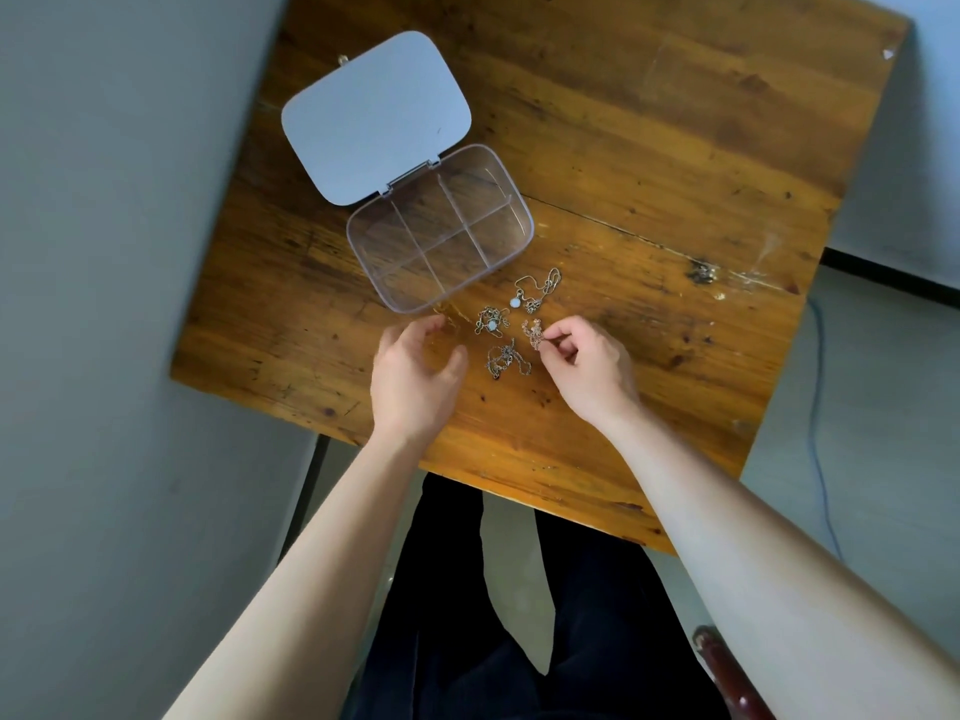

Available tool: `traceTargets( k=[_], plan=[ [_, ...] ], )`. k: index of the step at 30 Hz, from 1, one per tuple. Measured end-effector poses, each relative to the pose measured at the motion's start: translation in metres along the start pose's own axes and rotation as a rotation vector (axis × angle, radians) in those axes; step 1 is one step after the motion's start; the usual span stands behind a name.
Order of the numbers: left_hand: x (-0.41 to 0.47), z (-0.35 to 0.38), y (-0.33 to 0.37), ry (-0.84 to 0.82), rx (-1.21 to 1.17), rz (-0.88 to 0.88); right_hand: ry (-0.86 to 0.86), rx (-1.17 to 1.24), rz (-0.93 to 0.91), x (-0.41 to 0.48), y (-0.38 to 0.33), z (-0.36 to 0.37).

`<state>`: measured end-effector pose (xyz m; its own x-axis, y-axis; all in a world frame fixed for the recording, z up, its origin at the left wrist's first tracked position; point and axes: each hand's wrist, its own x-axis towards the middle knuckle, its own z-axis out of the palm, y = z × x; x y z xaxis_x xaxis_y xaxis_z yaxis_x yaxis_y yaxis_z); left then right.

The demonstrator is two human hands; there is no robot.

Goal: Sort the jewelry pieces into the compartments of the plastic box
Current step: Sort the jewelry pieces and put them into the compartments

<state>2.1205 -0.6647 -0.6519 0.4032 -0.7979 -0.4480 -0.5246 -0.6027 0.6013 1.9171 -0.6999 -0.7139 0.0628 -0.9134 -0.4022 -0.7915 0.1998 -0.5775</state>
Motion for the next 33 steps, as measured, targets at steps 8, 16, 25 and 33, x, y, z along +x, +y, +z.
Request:
traceTargets(
  k=[8, 16, 25, 33],
  plan=[
    [-0.01, 0.026, 0.005, -0.086, 0.119, 0.21, -0.031, -0.005, -0.088, -0.004, 0.006, -0.004],
    [0.031, 0.042, 0.022, -0.107, 0.377, 0.399, -0.117, -0.014, -0.078, 0.0, 0.004, -0.01],
    [0.03, 0.046, 0.014, -0.07, 0.316, 0.394, 0.013, -0.202, -0.118, 0.031, -0.018, -0.025],
    [0.025, 0.02, 0.024, -0.114, -0.073, 0.287, 0.044, -0.14, -0.321, 0.042, -0.033, -0.018]
  ],
)
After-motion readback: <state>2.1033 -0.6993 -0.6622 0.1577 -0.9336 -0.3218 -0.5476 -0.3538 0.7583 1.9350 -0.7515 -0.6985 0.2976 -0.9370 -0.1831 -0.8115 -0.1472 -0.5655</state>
